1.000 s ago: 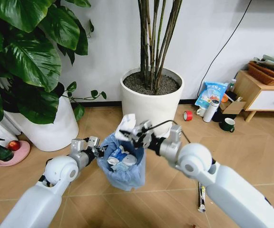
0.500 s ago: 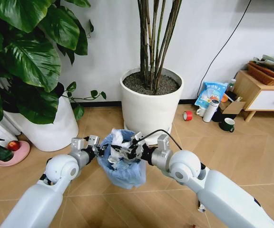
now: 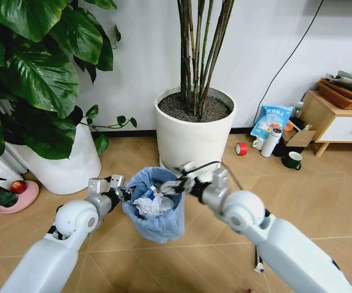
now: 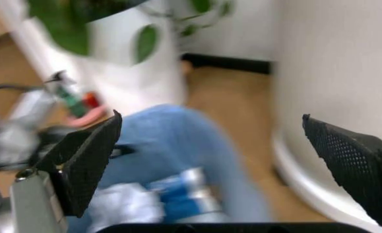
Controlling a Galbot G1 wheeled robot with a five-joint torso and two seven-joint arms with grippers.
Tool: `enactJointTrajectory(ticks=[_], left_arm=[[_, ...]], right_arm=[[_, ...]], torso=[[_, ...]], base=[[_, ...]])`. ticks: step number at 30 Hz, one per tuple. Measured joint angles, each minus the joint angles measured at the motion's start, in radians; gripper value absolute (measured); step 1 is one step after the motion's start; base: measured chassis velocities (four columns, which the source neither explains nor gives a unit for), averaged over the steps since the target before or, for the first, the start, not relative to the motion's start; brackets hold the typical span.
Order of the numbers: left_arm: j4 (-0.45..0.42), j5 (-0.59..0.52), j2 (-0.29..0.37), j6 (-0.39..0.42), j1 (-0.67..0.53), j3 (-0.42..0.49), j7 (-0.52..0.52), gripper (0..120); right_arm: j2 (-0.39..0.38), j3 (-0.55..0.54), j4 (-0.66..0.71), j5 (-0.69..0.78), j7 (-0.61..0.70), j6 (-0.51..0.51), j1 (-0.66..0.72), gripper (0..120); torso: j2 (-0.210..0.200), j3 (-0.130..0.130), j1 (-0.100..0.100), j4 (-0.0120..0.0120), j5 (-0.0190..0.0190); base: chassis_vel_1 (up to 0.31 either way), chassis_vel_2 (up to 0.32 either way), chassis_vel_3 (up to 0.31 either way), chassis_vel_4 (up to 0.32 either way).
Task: Pick up the trash bin and place the garbage on the floor into it.
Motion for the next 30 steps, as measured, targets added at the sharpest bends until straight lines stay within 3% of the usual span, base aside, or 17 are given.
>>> enactJointTrajectory(ticks=[4,7,8,15,20,23,30], left_arm=[[-0.023,0.008,0.002,0.0,0.033,-0.03,0.001,0],[-0.033,0.01,0.001,0.0,0.037,-0.036,0.001,0],[-0.033,0.01,0.001,0.0,0.037,-0.036,0.001,0],[-0.043,0.008,0.004,-0.003,0.038,-0.039,0.005,0],[-0.045,0.008,0.003,-0.004,0.039,-0.037,0.008,0],[-0.058,0.009,0.001,-0.005,0.047,-0.036,0.008,0],[-0.069,0.011,-0.002,-0.005,0.049,-0.029,0.006,0]], right_arm=[[-0.01,0.075,-0.022,-0.018,0.02,0.013,-0.045,100],[-0.007,0.23,-0.045,-0.092,-0.012,0.015,-0.165,100],[-0.007,0.23,-0.045,-0.092,-0.012,0.015,-0.165,100],[0.058,0.563,-0.088,-0.294,-0.201,0.08,-0.49,100],[0.112,0.641,-0.119,-0.354,-0.241,0.13,-0.587,100],[0.181,0.697,-0.206,-0.429,-0.261,0.175,-0.646,100],[0.2,0.742,-0.331,-0.447,-0.28,0.173,-0.683,100]], torso=[[0.0,0.0,0.0,0.0008,0.0002],[0.0,0.0,0.0,0.0009,0.0002],[0.0,0.0,0.0,0.0009,0.0002],[0.0,0.0,0.0,0.0,-0.0003],[0.0,0.0,0.0,0.0004,0.0003],[0.0,0.0,0.0,0.0004,0.0003],[0.0,0.0,0.0,0.0004,-0.0002]], base=[[0.0,0.0,0.0,0.0],[0.0,0.0,0.0,0.0],[0.0,0.0,0.0,0.0],[0.0,0.0,0.0,0.0],[0.0,0.0,0.0,0.0],[0.0,0.0,0.0,0.0],[0.0,0.0,0.0,0.0]])
